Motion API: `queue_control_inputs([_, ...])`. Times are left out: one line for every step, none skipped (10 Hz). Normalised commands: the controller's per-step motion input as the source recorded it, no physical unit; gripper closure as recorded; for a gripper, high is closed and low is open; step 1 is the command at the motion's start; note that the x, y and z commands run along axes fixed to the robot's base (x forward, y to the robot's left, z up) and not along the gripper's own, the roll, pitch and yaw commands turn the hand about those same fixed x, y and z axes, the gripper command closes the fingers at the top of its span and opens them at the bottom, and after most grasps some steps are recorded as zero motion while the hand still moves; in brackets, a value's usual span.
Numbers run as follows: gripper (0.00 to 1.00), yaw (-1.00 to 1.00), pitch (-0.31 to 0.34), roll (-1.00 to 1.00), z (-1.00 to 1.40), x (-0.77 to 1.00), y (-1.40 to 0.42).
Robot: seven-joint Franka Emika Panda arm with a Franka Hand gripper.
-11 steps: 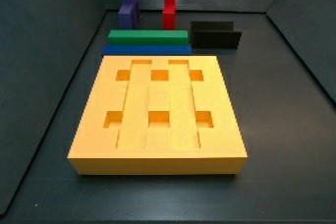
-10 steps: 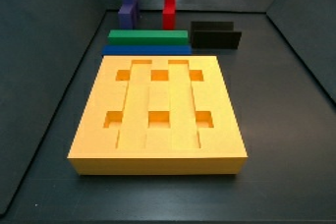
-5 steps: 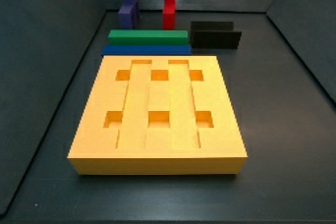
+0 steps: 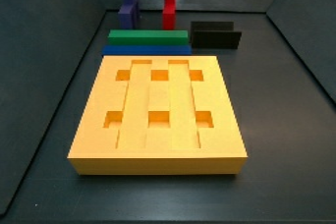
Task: Pick up the green object. Move up. Move to above the board. Insert the green object.
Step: Pick up the green object.
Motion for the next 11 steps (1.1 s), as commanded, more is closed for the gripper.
queue_control_inputs([0.00, -1.00, -0.059, 0.00, -0.45, 0.00, -0.14])
queue_control_inputs([0.00, -1.00, -0.034, 0.00, -0.43, 0.00, -0.12])
queue_control_inputs([0.00, -1.00, -0.003, 0.00, -0.37, 0.00, -0.07])
queue_control_inputs([0.00, -1.00, -0.003, 0.00, -0.35, 0.00, -0.05])
queue_control_inputs([0.00, -1.00, -0.004, 0.00, -0.34, 0.00, -0.05])
queue_control_inputs([0.00, -1.00, -0.003, 0.00, -0.31, 0.00, -0.08])
queue_control_inputs([0.00, -1.00, 0.000, 0.00, -0.24, 0.00, -0.12])
queue_control_inputs([0.00, -1.00, 0.000, 0.05, -0.15, 0.00, -0.10])
queue_control_inputs([0.00, -0.96, 0.000, 0.10, -0.05, 0.00, -0.09])
queue_control_inputs([0.00, -0.90, 0.000, 0.08, -0.06, 0.00, -0.16])
queue_control_inputs([0.00, -0.68, -0.033, 0.09, -0.12, -0.10, -0.29])
